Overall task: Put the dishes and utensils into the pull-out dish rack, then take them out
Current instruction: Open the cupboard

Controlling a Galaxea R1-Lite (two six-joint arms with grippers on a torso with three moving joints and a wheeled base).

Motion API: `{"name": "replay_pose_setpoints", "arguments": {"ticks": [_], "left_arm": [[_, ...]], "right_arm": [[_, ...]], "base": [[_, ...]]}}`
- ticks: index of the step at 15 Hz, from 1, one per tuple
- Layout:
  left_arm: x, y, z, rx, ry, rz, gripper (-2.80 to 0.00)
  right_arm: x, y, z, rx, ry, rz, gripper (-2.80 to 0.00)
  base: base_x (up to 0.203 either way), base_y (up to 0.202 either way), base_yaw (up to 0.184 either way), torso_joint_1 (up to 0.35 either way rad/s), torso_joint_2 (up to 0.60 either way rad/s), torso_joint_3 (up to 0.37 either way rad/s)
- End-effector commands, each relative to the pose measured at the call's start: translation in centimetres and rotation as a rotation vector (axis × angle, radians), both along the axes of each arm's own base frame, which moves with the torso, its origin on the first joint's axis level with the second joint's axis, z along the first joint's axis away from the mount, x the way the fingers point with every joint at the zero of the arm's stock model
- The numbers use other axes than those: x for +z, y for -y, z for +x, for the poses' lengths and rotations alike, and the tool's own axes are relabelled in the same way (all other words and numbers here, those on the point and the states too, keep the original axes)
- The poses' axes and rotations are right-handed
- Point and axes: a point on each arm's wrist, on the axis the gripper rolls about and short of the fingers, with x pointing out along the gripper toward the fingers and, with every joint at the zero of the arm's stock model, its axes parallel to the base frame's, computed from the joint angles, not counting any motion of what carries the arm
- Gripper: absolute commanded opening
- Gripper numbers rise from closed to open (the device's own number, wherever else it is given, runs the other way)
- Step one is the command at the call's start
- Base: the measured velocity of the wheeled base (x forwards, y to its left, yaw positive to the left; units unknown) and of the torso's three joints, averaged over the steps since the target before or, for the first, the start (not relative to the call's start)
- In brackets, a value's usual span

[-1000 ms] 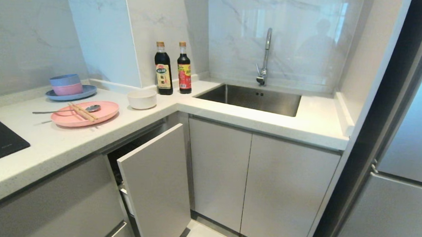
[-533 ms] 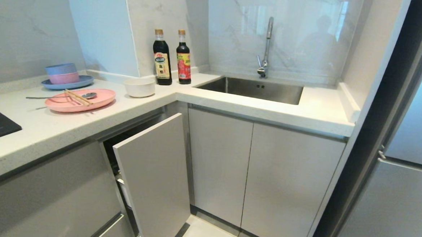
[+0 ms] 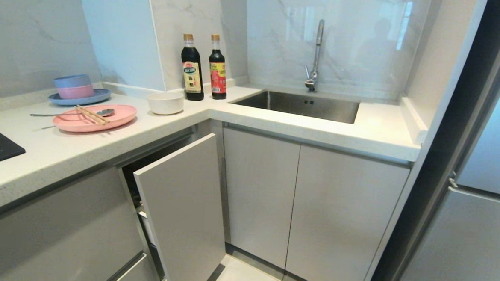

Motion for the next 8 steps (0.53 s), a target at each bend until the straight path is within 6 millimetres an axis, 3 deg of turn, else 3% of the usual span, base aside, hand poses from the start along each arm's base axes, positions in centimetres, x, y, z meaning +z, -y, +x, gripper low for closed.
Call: {"name": "replay_pose_setpoints", "arguments": {"ticks": [1, 6, 8], "left_arm": [[-0.2, 0.0, 0.1, 0.000, -0.008, 0.000, -2.80], [-0.2, 0.0, 0.1, 0.001, -0.007, 0.009, -2.80], [1.4, 0.0, -0.4, 0.000, 0.042, 0.019, -2.80]], "right_arm": [[0.0, 0.0, 0.0, 0.000, -0.002, 0.000, -2.80], [0.0, 0.0, 0.0, 0.001, -0.002, 0.000, -2.80], [0.0, 0.0, 0.0, 0.001, -0.002, 0.000, -2.80]], "base": [[0.000, 0.000, 0.000, 0.000, 0.00, 0.000], [0.000, 0.000, 0.000, 0.000, 0.00, 0.000], [0.000, 0.000, 0.000, 0.000, 0.00, 0.000]]}}
